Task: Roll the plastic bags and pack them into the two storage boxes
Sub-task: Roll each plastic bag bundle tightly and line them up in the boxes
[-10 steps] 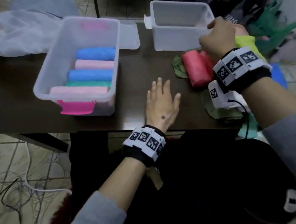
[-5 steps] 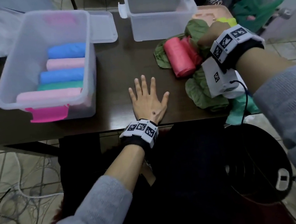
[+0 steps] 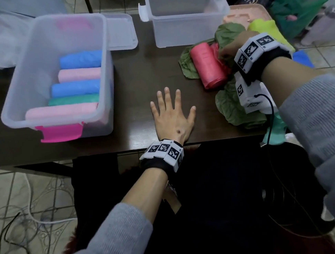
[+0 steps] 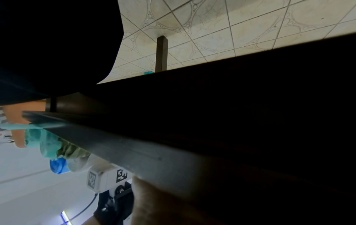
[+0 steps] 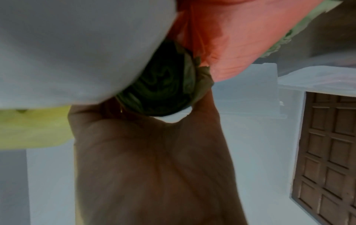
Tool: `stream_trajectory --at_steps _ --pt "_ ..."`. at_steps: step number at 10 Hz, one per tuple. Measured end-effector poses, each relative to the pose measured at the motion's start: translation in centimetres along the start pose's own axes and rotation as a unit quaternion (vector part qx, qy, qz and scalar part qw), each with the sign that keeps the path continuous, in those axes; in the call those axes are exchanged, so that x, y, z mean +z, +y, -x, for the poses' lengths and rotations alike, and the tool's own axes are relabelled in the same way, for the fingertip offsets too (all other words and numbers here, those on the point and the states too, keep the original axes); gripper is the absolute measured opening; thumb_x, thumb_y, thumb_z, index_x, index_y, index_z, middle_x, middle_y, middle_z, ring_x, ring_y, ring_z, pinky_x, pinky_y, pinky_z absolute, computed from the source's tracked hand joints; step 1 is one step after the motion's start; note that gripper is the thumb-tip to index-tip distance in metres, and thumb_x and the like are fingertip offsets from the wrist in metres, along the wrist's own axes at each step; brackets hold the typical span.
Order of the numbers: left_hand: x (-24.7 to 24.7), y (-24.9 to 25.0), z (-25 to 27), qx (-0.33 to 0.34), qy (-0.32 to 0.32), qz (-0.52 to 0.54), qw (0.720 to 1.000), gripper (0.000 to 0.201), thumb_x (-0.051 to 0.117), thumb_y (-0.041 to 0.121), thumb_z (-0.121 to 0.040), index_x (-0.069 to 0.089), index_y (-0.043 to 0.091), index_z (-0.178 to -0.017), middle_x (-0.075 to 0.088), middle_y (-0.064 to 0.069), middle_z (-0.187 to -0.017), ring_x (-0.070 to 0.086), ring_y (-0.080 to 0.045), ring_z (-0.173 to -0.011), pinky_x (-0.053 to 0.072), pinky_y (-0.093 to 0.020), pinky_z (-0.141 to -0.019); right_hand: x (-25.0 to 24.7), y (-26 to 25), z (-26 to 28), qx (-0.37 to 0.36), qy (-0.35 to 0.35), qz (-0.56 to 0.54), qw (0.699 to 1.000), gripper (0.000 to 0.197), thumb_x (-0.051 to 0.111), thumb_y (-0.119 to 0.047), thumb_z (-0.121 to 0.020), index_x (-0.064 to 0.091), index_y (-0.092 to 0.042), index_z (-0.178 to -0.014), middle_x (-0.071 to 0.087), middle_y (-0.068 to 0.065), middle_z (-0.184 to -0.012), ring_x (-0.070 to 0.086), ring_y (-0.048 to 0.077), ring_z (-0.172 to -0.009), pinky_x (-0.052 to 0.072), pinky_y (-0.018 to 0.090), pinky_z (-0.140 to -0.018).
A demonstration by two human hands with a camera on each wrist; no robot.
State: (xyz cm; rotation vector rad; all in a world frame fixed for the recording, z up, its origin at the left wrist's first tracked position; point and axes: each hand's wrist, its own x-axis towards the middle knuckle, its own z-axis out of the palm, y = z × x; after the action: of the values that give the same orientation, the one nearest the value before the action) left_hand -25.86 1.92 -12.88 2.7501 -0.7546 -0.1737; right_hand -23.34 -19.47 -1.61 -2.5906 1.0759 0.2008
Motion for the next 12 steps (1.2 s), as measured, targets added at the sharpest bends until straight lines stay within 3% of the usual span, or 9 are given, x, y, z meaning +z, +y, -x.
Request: stream_trajectory --at_steps 1,2,3,4,5,7,9,11,12 --pt "0.0 0.0 0.0 0.0 0.0 -0.001 1.0 0.067 0.025 0.057 -0.095 0.012 0.024 -0.151 0.0 -0.008 -0.16 -0.006 -0.026 -0.147 -0.007 -0.047 -0.116 0.0 0.1 -1.0 -0.051 0.018 0.049 0.997 0.031 0.049 -0.025 -0.097 0.044 -0.008 -0.071 0.056 0.021 -0.1 0.046 0.024 -0.084 0.043 0.03 -0.067" --pt "0.0 0.0 0.0 0.002 0.004 -0.001 1.0 0.067 0.026 0.057 -0.095 0.013 0.023 -0.151 0.002 -0.008 -0.159 -0.005 -0.026 -0.147 -0.006 -0.047 -0.116 -0.5 0.0 -0.7 -0.051 0.06 -0.015 0.997 0.012 0.063 -0.026 -0.083 0.051 -0.024 -0.085 0.052 0.003 -0.104 0.047 0.018 -0.091 0.035 0.021 -0.057" --pt "0.1 0.1 0.0 0.002 0.004 -0.002 1.0 0.067 0.025 0.057 -0.095 0.012 0.023 -0.151 0.002 -0.008 -0.159 -0.005 -0.026 -0.147 -0.006 -0.047 -0.116 -1.7 -0.6 -0.3 -0.022 0.056 -0.048 0.997 0.03 0.066 -0.02 -0.077 0.063 -0.008 -0.103 0.059 0.011 -0.107 0.056 0.025 -0.096 0.047 0.033 -0.074" --pt "0.1 0.1 0.0 0.001 -0.001 -0.006 1.0 0.067 0.023 0.057 -0.095 0.01 0.023 -0.151 0.0 -0.008 -0.159 -0.007 -0.026 -0.146 -0.007 -0.047 -0.116 -3.5 -1.4 1.0 0.043 0.098 -0.193 0.975 0.035 0.069 -0.038 -0.058 0.062 -0.013 -0.083 0.064 0.001 -0.091 0.064 0.016 -0.081 0.051 0.02 -0.067" --pt "0.0 0.0 -0.1 0.001 -0.004 -0.005 1.0 0.067 0.023 0.057 -0.095 0.009 0.023 -0.151 -0.001 -0.008 -0.159 -0.007 -0.026 -0.146 -0.008 -0.047 -0.116 -5.0 -1.6 1.3 0.046 0.116 -0.32 0.939 0.033 0.068 -0.035 -0.045 0.062 -0.008 -0.062 0.067 0.008 -0.066 0.067 0.024 -0.058 0.058 0.037 -0.061" --pt "0.0 0.0 0.0 0.001 -0.005 -0.006 1.0 0.067 0.023 0.057 -0.095 0.01 0.023 -0.151 0.0 -0.008 -0.159 -0.007 -0.026 -0.146 -0.007 -0.047 -0.116 -7.1 -4.3 4.2 -0.067 0.102 -0.451 0.884 0.024 0.056 -0.013 -0.068 0.042 -0.016 -0.048 0.043 0.001 -0.047 0.037 0.016 -0.037 0.031 0.022 -0.044" --pt "-0.1 0.0 0.0 0.004 -0.005 0.001 1.0 0.066 0.024 0.057 -0.095 0.009 0.024 -0.151 -0.001 -0.007 -0.16 -0.007 -0.025 -0.146 -0.007 -0.047 -0.116 -7.9 -6.3 5.7 -0.141 -0.029 -0.407 0.902 0.03 0.049 -0.018 -0.084 0.037 -0.019 -0.056 0.041 -0.011 -0.037 0.035 0.006 -0.036 0.034 0.017 -0.041" --pt "-0.2 -0.3 0.1 -0.004 0.013 0.057 0.998 0.069 0.029 0.048 -0.098 0.007 0.009 -0.151 0.004 -0.007 -0.159 -0.004 -0.022 -0.147 -0.007 -0.042 -0.116 -2.0 -6.8 6.6 -0.106 -0.046 -0.266 0.957 0.024 0.072 -0.018 -0.075 0.063 -0.003 -0.091 0.067 0.003 -0.066 0.064 0.015 -0.06 0.055 0.029 -0.058" --pt "-0.5 -0.9 0.2 -0.016 0.059 0.192 0.979 0.058 0.034 0.025 -0.1 0.013 0.005 -0.15 0.014 -0.009 -0.158 0.005 -0.022 -0.147 -0.003 -0.034 -0.117 2.6 -6.3 6.4 -0.13 0.052 -0.031 0.99 0.058 0.074 -0.024 -0.072 0.046 -0.007 -0.119 0.055 0.009 -0.108 0.054 0.023 -0.099 0.039 0.029 -0.075"
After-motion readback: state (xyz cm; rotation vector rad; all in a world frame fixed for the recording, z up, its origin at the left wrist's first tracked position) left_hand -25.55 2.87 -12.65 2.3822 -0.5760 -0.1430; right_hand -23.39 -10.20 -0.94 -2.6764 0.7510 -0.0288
